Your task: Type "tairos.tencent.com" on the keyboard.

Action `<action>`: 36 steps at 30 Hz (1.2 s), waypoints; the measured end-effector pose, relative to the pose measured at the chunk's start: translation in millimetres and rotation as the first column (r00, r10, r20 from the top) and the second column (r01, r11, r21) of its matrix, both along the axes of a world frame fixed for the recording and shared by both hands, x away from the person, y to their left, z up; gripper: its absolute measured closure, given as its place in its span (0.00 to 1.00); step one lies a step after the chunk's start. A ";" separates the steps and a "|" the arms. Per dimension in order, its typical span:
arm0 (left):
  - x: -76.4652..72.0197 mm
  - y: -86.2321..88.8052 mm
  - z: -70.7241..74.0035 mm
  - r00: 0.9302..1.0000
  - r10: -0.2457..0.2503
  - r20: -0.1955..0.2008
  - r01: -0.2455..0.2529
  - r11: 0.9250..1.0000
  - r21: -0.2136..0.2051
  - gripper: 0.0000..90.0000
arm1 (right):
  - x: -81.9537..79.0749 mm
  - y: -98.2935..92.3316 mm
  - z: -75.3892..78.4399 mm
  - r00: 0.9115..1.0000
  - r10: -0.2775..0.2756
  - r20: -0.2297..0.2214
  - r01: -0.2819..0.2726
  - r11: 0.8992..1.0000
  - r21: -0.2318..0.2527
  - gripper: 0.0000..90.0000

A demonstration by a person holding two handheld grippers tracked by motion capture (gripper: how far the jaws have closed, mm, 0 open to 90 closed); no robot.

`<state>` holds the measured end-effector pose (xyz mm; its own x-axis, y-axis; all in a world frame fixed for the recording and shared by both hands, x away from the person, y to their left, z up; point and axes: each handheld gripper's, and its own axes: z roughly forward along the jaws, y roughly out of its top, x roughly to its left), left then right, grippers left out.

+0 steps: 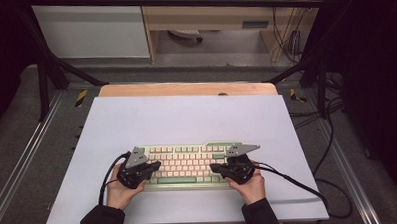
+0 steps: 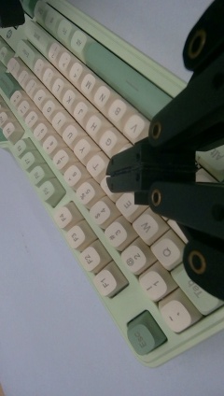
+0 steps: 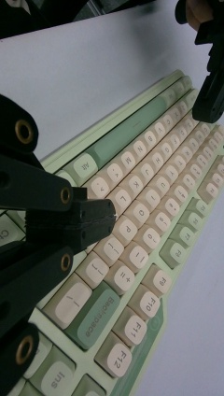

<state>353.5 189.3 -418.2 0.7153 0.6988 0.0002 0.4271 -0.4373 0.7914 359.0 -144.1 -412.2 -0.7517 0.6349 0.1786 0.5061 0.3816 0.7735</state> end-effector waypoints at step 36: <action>-12.3 40.0 -5.0 0.999 0.040 -0.013 -0.040 0.999 -0.026 1.00 | 30.0 46.6 -7.4 0.999 -0.034 0.006 0.035 0.998 -0.052 1.00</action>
<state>341.2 229.3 -423.2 0.6868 0.7263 -0.0271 0.4537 -0.3992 0.7967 389.0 -97.5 -419.6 -0.7299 0.6688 0.1411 0.5161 0.4038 0.7554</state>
